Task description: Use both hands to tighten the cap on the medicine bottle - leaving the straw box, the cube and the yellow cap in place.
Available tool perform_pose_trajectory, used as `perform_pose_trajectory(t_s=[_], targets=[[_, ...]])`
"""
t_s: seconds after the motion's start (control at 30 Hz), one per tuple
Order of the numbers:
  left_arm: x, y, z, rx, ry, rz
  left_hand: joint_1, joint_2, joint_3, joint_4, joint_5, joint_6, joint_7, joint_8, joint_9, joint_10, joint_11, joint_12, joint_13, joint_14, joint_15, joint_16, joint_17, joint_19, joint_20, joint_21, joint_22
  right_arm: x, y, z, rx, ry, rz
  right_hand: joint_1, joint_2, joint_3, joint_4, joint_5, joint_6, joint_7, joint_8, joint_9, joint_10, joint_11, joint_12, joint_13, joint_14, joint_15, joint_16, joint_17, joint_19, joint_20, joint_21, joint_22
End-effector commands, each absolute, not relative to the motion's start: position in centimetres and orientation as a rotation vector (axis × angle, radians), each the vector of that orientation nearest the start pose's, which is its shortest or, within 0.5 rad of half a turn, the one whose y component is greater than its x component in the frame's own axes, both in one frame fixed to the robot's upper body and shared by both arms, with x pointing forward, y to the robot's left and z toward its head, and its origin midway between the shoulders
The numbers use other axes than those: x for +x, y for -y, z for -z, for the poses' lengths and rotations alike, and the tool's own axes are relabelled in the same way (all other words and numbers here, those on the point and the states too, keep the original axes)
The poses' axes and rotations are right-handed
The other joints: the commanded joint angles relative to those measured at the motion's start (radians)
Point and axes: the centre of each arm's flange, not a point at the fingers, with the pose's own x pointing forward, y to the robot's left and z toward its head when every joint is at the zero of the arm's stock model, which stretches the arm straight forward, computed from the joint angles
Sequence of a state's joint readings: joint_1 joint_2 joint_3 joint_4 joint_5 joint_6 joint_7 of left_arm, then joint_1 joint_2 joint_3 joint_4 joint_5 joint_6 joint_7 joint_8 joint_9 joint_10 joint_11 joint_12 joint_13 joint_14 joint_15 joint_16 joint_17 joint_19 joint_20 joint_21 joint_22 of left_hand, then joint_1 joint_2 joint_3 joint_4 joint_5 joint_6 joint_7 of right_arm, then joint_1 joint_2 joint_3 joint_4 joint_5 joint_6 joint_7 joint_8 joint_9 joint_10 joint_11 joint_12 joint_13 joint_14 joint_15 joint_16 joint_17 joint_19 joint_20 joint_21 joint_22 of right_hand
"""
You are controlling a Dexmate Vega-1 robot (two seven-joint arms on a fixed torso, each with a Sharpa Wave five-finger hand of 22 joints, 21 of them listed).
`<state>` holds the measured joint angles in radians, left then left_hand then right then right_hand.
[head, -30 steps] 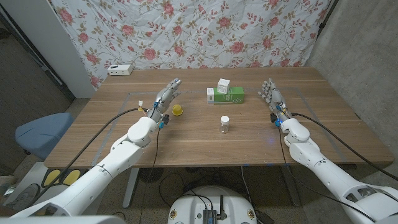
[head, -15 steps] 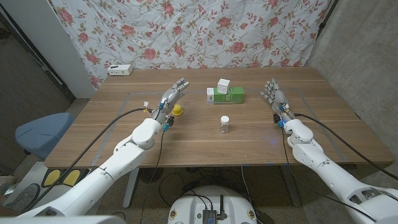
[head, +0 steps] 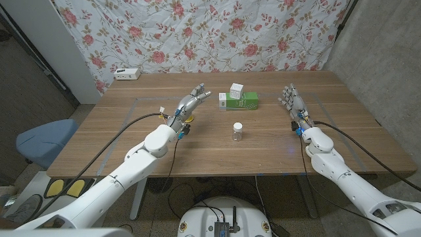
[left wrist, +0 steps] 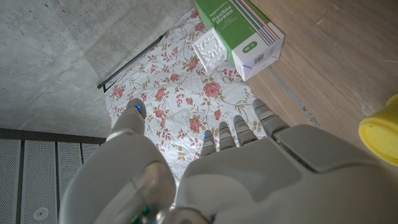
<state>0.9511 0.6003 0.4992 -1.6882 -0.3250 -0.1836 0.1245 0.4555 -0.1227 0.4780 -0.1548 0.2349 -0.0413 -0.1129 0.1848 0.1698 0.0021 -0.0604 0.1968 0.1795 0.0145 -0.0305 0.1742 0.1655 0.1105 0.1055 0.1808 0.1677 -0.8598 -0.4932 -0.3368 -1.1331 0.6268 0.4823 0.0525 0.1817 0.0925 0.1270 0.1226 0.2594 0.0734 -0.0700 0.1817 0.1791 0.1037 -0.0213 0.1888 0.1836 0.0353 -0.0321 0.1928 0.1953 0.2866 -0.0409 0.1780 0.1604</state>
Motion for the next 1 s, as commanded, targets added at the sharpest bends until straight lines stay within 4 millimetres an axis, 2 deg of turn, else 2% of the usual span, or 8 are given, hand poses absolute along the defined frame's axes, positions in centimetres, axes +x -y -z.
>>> perform_pose_trajectory(t_s=[0.03,0.43,1.0], targets=[[58.6,-16.1,3.0,0.343,0.670,0.407,0.023,-0.002,0.001,-0.012,0.007,0.006,-0.014,0.006,0.005,0.006,-0.010,0.006,0.002,0.005,-0.024,0.006,0.002,0.003,0.012,0.001,0.003,65.1,33.8,6.5,0.042,0.657,-0.085,0.007,-0.009,0.000,-0.007,0.008,0.010,0.001,0.008,0.002,0.004,0.006,0.003,0.002,0.005,-0.021,0.004,0.002,-0.005,-0.042,0.005,0.005],[57.6,-15.5,3.4,0.361,0.641,0.452,0.069,-0.012,-0.004,-0.018,0.018,0.009,-0.016,0.007,0.005,0.020,-0.015,0.009,0.002,0.016,-0.026,0.007,0.002,0.005,0.011,0.004,0.003,65.0,34.2,6.6,0.051,0.665,-0.065,0.010,-0.017,-0.003,-0.012,0.010,0.010,-0.001,0.008,0.002,0.002,0.007,0.003,0.002,0.006,-0.021,0.004,0.001,-0.007,-0.043,0.005,0.005],[56.5,-15.7,3.6,0.428,0.621,0.482,0.138,-0.023,-0.015,-0.019,0.033,-0.015,-0.023,0.000,0.005,0.022,-0.016,0.005,0.002,0.024,-0.026,0.005,0.002,0.008,0.008,0.006,0.003,65.1,34.5,6.2,0.050,0.669,-0.050,0.013,-0.018,-0.003,-0.017,0.015,0.007,-0.002,0.007,0.002,0.003,0.009,0.003,0.002,0.006,-0.021,0.004,0.000,-0.001,-0.049,0.008,0.005]])
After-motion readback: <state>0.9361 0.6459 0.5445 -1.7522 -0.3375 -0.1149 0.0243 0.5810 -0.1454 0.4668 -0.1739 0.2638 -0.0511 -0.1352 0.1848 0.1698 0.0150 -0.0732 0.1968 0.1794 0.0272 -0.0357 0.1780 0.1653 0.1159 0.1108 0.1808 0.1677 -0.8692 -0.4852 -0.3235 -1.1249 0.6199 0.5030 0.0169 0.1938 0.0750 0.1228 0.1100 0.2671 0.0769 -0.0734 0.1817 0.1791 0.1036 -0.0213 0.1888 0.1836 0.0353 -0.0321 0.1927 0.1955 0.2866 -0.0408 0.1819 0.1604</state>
